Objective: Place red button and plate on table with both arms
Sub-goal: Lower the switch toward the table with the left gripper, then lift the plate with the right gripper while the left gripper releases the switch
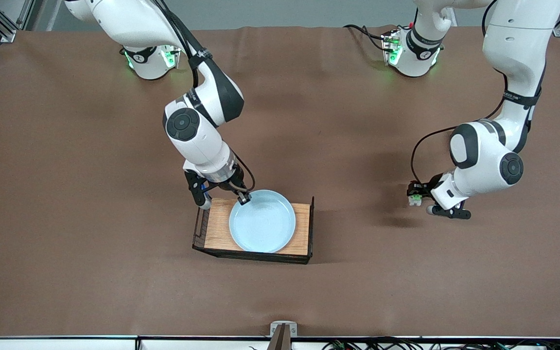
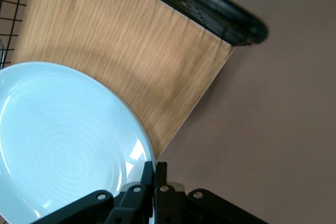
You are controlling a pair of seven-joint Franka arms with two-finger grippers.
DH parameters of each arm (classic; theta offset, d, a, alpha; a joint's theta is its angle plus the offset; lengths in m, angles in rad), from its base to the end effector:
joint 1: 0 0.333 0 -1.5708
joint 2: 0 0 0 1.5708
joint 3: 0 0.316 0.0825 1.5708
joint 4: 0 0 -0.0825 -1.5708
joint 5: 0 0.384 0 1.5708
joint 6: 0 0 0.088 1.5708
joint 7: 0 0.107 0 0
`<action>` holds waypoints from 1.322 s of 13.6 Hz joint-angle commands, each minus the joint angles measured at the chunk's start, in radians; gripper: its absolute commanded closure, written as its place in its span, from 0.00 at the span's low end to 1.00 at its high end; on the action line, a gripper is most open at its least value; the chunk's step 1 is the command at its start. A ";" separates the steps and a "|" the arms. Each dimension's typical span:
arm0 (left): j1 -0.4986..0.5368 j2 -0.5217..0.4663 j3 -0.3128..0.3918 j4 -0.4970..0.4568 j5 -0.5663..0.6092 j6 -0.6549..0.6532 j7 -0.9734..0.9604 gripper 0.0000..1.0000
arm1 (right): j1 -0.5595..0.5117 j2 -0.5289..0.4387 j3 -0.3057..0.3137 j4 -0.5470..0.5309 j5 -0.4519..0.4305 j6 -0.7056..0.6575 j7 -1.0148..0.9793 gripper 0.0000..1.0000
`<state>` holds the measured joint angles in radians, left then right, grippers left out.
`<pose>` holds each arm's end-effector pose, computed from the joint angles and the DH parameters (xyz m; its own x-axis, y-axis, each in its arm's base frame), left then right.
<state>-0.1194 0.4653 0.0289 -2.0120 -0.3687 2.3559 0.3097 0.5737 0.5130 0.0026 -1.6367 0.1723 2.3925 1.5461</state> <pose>0.5894 -0.0586 0.2106 0.9881 -0.1336 -0.0759 -0.1114 -0.9631 0.2449 0.5903 0.3850 0.3442 0.4793 -0.8665 -0.1390 -0.8661 -0.4414 -0.2347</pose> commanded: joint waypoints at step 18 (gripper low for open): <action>0.060 0.087 -0.004 0.052 -0.098 0.025 0.201 0.96 | -0.144 -0.283 -0.007 0.167 0.216 -0.755 -0.231 1.00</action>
<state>-0.0640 0.5277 0.0289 -1.9894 -0.4401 2.3749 0.4808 0.4857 0.3035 -0.0119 -1.4482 0.3457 1.7216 1.4042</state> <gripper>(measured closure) 0.559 0.974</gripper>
